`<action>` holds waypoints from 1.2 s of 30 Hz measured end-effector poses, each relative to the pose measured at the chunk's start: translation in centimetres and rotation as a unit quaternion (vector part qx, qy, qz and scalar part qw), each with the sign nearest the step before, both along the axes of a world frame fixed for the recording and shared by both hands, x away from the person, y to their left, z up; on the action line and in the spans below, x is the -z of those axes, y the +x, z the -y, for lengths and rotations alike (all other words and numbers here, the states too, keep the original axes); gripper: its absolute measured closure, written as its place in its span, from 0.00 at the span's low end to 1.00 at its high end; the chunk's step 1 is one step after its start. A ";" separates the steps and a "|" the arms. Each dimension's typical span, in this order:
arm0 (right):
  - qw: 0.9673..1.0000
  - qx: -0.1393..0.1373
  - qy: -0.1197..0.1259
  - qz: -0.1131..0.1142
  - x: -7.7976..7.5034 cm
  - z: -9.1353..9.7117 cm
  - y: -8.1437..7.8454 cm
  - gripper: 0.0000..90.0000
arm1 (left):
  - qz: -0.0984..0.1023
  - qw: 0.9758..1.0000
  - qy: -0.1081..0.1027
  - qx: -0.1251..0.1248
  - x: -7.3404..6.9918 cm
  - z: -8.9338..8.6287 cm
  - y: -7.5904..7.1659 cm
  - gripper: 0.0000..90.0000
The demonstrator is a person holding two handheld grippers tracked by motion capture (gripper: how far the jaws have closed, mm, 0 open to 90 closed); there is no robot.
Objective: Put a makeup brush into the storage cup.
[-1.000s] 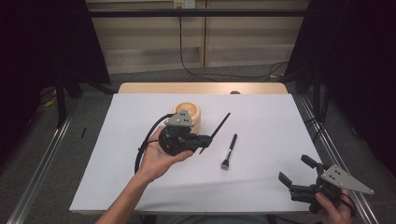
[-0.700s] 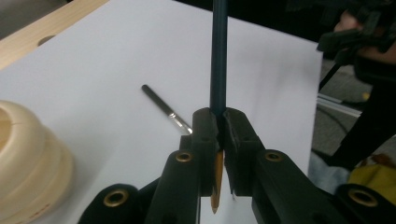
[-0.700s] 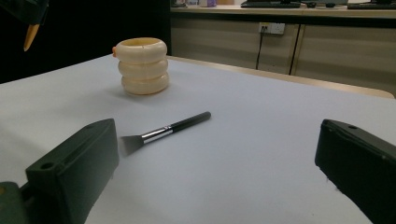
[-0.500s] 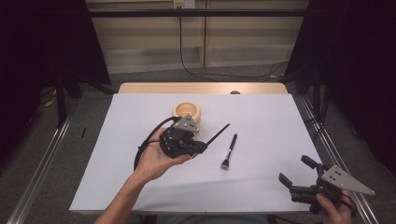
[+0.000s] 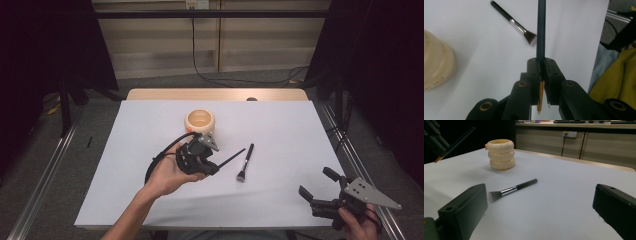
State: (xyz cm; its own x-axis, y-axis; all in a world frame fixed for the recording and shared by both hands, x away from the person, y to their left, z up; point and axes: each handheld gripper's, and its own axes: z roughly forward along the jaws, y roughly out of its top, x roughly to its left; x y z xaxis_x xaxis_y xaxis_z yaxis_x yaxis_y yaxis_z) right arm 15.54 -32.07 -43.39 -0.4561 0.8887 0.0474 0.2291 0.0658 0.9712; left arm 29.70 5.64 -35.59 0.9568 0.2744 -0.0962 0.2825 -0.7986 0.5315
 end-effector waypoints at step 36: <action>0.999 -0.020 0.004 0.032 -2.6 -0.8 1.5 0.00 | -0.022 0.998 0.046 0.035 0.9 0.1 -1.0 0.93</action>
